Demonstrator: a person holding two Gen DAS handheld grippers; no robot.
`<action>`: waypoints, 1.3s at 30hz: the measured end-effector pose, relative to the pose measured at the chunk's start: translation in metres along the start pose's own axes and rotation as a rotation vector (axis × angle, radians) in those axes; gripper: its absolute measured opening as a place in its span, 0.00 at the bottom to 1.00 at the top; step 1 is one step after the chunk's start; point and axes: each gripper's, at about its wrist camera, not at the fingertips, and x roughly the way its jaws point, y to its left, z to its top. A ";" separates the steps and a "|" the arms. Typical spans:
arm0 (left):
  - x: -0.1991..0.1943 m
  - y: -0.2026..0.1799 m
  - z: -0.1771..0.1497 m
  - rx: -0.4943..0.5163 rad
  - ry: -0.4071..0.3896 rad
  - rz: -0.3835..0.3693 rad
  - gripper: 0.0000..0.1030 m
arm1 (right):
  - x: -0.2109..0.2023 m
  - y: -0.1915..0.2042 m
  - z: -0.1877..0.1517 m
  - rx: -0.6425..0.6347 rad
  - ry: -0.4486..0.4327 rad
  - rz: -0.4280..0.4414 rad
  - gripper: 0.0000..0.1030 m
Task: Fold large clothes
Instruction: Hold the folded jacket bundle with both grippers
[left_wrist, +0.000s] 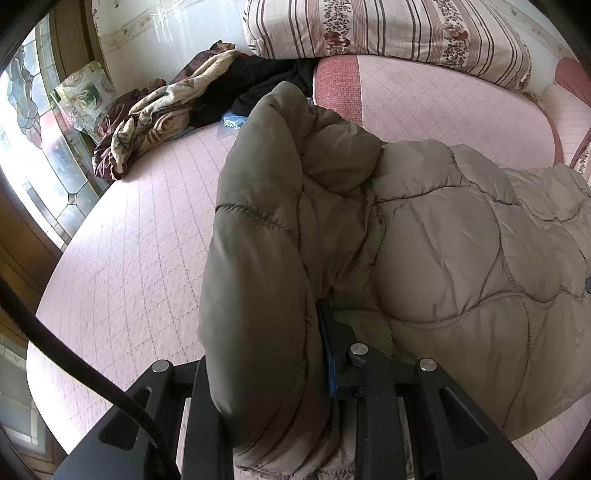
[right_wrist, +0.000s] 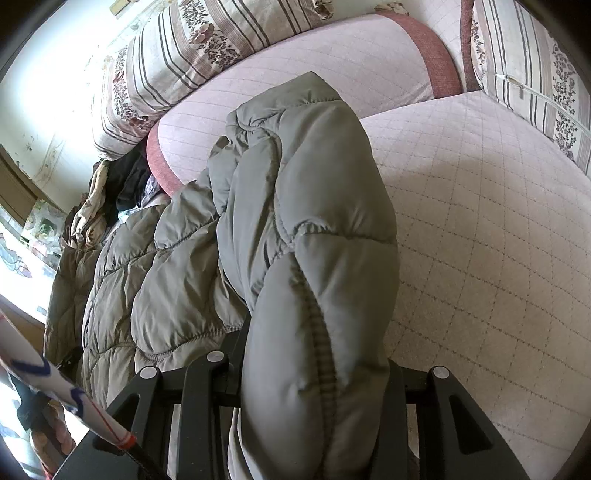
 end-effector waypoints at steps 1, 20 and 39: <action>0.000 0.000 0.000 -0.001 0.000 0.000 0.22 | 0.000 0.000 0.000 -0.002 0.001 0.001 0.38; -0.011 -0.002 -0.006 -0.006 -0.011 -0.004 0.22 | -0.012 -0.005 -0.001 -0.025 0.009 0.028 0.37; -0.020 -0.004 -0.018 -0.004 -0.018 0.007 0.22 | -0.023 -0.010 -0.004 -0.042 0.024 0.035 0.37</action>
